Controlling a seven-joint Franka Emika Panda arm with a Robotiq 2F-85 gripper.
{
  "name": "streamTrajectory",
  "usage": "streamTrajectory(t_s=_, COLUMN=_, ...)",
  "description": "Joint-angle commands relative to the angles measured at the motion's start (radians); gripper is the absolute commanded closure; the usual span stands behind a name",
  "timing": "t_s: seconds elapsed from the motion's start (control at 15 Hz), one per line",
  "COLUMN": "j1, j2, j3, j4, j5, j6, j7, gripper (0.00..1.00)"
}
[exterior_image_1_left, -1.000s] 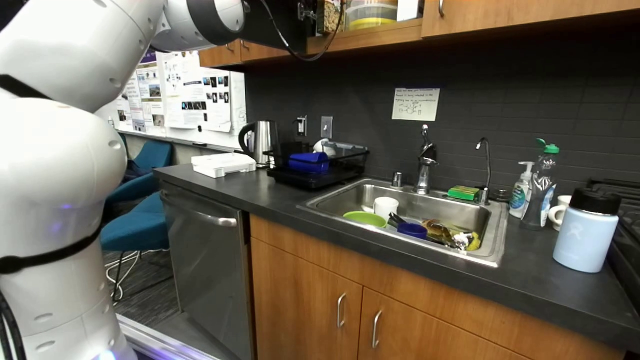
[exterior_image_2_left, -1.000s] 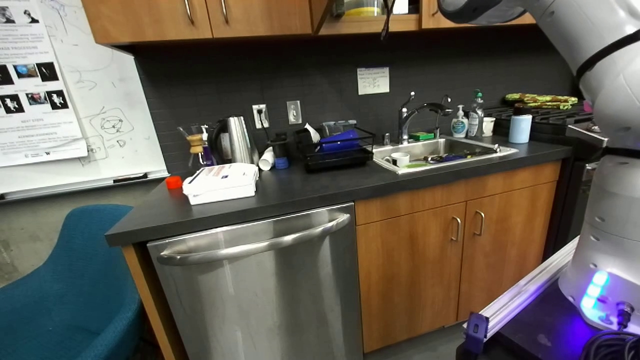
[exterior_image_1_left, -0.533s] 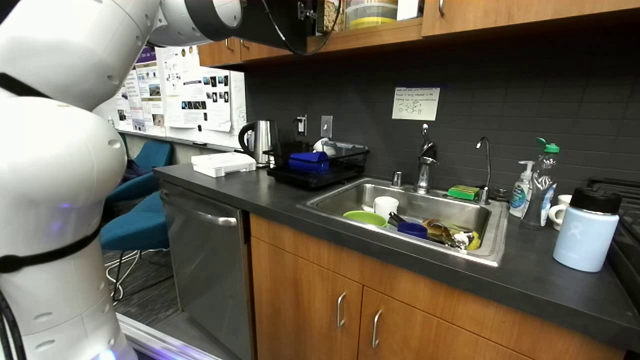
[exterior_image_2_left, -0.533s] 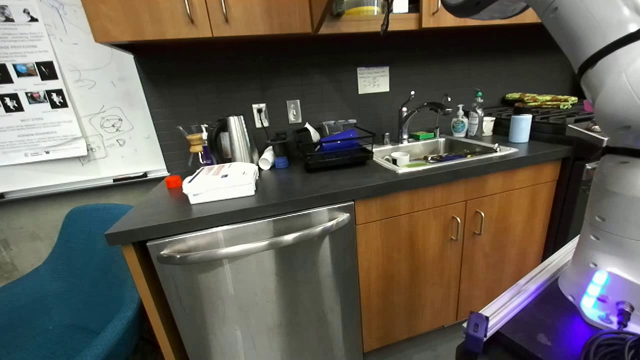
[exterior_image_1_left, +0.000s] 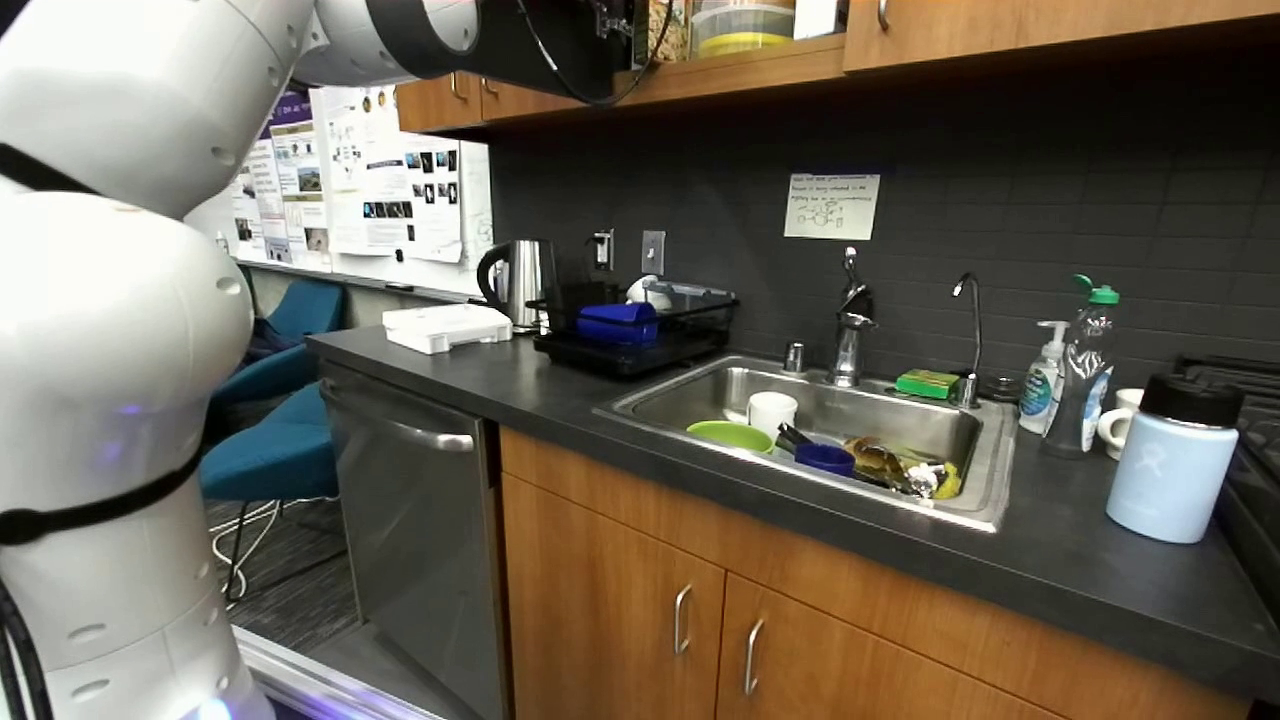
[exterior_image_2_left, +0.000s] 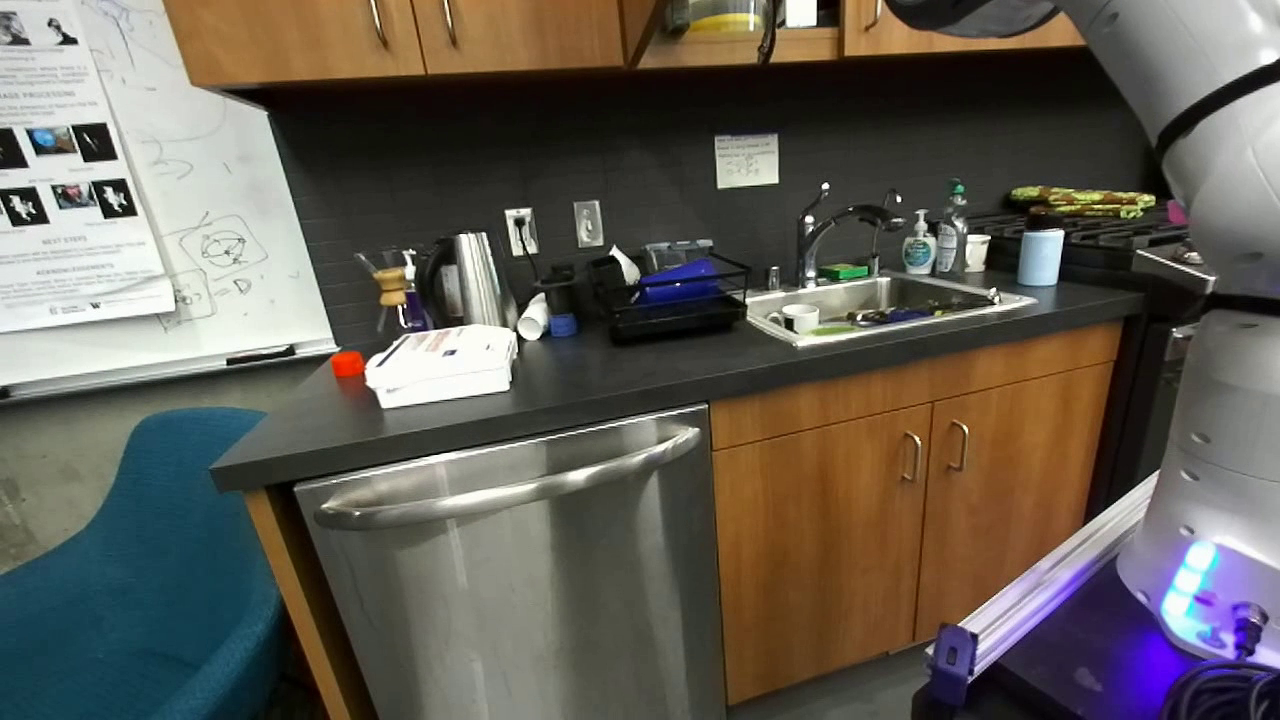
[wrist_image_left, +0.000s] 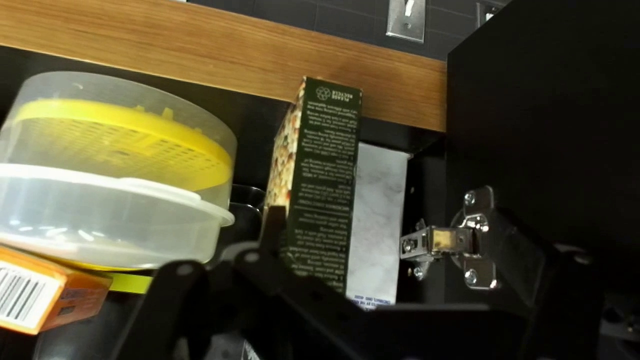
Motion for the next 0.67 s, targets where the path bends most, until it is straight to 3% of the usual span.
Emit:
streamTrajectory(t_s=0.0, j1=-0.001, j2=-0.039, j3=0.003, j4=-0.044, j5=0.004, j6=0.004, j7=-0.023, gripper=0.0)
streamTrajectory(t_s=0.27, j1=-0.01, j2=-0.042, j3=0.012, j4=-0.048, j5=0.017, j6=-0.009, j7=-0.029, gripper=0.0)
streamTrajectory(t_s=0.33, j1=-0.002, j2=0.026, j3=-0.004, j4=0.079, j5=0.038, j6=-0.071, j7=-0.043, gripper=0.0)
streamTrajectory(t_s=0.4, j1=-0.008, j2=-0.044, j3=0.015, j4=-0.045, j5=0.024, j6=-0.029, j7=-0.037, gripper=0.0)
streamTrajectory(t_s=0.6, j1=-0.002, j2=-0.047, j3=0.014, j4=-0.043, j5=0.017, j6=-0.039, j7=-0.049, gripper=0.0)
